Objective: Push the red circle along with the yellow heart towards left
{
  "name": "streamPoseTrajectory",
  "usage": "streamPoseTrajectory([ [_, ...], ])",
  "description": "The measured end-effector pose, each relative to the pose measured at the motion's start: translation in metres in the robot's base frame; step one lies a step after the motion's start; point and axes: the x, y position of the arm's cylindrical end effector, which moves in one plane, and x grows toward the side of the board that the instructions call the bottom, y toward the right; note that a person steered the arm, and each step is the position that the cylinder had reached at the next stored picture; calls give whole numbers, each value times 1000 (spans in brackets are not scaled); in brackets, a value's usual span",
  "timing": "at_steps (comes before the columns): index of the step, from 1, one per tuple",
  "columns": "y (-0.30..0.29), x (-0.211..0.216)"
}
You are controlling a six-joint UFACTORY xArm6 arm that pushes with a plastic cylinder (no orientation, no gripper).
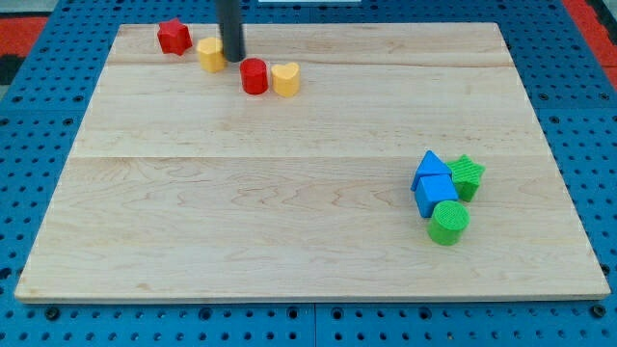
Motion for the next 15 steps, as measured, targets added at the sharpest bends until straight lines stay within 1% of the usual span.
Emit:
streamPoseTrajectory([
  [1,-8,-6],
  [2,58,6],
  [3,147,19],
  [4,187,43],
  [5,168,53],
  [8,35,48],
  [10,-41,48],
  [11,-61,59],
  [12,-76,81],
  [13,-113,83],
  [14,-104,77],
  [15,-80,75],
])
